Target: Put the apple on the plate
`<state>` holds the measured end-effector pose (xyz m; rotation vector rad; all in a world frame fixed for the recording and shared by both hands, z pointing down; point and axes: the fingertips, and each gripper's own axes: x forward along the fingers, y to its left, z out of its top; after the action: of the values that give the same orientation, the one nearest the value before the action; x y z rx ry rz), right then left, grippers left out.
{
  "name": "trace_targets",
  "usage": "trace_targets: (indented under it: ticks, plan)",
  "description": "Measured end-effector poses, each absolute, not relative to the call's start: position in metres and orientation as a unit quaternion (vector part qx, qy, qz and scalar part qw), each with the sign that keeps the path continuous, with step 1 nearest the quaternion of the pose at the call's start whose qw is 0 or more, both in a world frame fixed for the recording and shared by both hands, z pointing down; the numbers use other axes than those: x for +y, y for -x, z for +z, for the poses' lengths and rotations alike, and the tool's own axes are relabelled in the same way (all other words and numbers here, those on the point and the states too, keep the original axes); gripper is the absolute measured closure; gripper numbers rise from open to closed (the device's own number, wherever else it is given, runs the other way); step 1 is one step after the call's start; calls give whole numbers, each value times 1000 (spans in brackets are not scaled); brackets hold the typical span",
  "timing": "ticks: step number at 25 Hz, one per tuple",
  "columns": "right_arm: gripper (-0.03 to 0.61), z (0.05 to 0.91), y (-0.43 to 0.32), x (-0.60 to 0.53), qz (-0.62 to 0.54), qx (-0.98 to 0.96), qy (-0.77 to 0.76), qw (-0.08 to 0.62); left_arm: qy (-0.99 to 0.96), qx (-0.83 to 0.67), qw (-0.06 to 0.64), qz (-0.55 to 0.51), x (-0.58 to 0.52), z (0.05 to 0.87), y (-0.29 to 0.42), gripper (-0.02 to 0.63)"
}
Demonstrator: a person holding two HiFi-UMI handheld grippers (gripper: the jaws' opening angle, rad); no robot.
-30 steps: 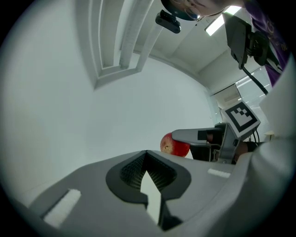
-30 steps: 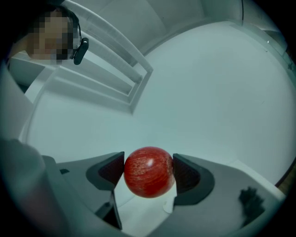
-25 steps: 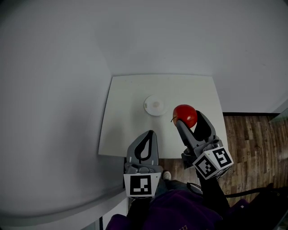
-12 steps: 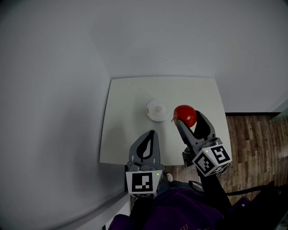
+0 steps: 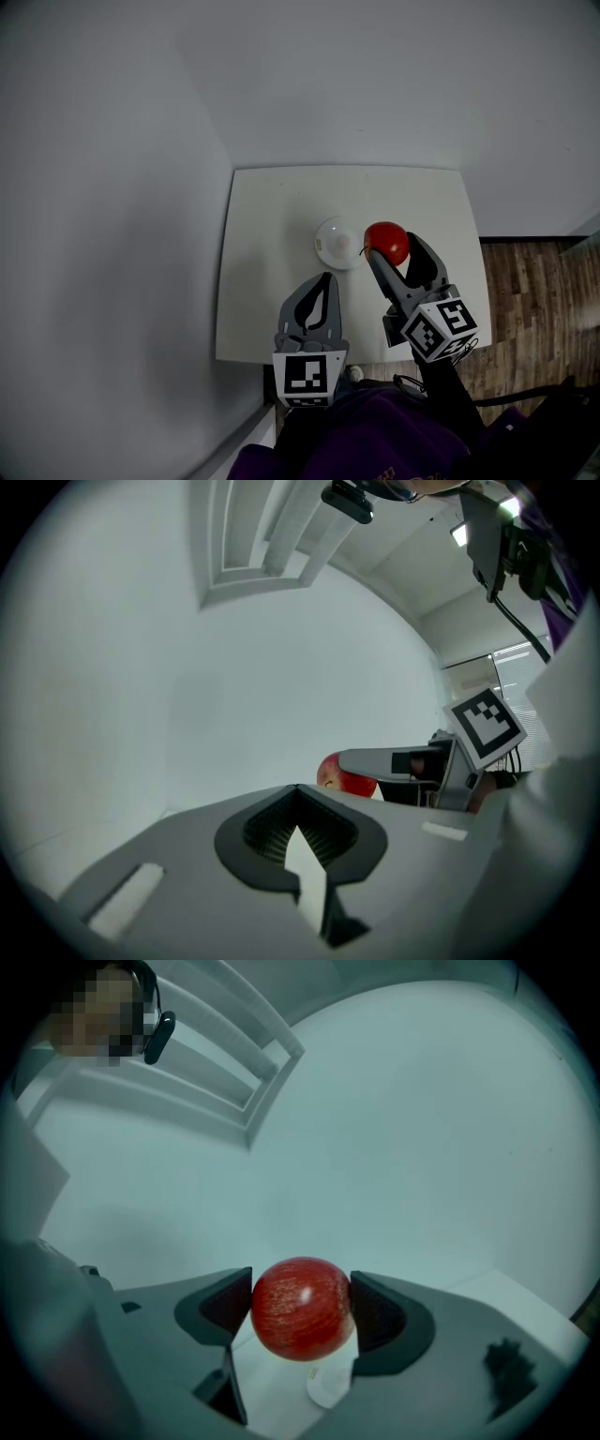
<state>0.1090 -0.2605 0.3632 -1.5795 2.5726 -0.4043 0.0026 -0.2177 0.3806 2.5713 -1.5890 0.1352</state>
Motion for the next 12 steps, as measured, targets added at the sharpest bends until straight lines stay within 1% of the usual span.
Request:
trace_targets:
  ticks: [12]
  plan:
    - [244,377,-98,-277,-145,842,520,8,-855,-509,80,63,-231,390,-4,607]
